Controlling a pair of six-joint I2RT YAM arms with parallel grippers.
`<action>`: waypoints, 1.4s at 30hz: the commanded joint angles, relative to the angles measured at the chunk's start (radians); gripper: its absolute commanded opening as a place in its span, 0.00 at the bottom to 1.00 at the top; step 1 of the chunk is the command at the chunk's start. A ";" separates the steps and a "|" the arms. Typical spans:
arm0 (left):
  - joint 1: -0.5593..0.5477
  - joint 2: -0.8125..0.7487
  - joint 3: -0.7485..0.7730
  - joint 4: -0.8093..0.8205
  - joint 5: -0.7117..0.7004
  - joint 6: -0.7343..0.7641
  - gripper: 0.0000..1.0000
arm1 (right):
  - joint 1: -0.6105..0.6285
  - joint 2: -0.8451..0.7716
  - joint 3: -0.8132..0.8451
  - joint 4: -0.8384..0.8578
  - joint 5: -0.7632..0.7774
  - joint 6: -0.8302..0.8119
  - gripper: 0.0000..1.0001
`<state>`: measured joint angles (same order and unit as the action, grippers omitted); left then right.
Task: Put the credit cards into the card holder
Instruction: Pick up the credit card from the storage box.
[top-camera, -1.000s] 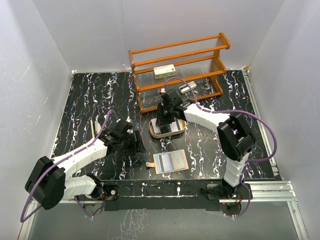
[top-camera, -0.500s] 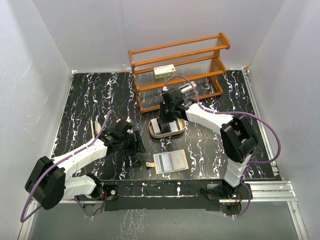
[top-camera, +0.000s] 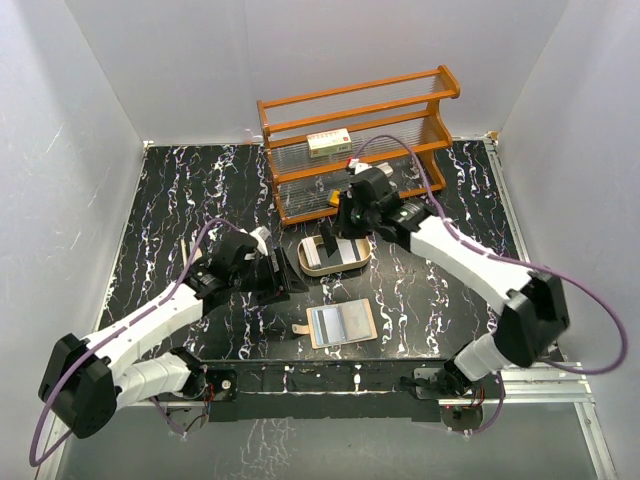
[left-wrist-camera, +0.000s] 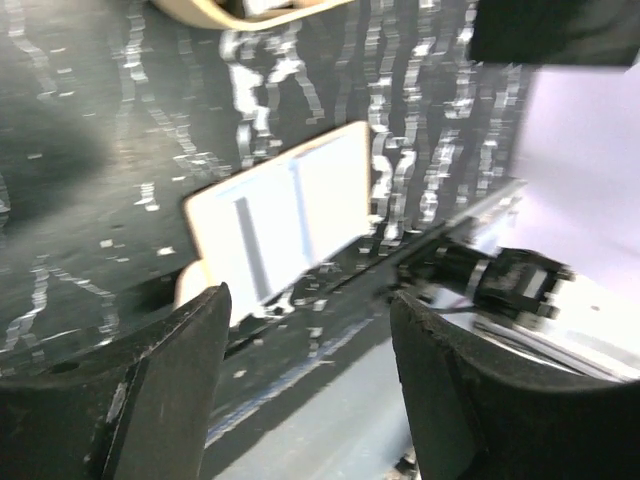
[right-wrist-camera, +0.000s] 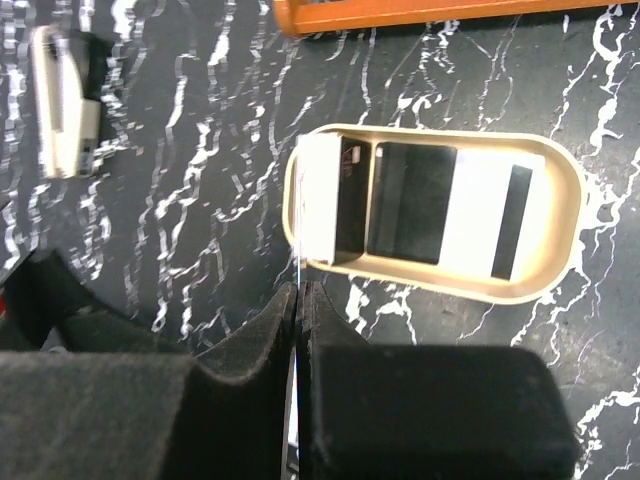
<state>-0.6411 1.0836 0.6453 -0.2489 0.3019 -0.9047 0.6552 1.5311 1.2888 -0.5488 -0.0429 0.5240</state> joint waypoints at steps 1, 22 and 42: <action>-0.001 -0.078 0.014 0.191 0.151 -0.168 0.62 | 0.004 -0.172 -0.084 0.060 -0.091 0.036 0.00; -0.002 -0.208 -0.067 0.654 0.137 -0.427 0.24 | 0.004 -0.631 -0.506 0.543 -0.425 0.484 0.00; -0.002 -0.142 -0.087 0.314 0.121 -0.188 0.00 | 0.004 -0.656 -0.524 0.088 -0.155 0.344 0.46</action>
<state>-0.6411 0.9089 0.5720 0.1608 0.4099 -1.1885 0.6544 0.8661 0.7429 -0.2825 -0.3298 0.9474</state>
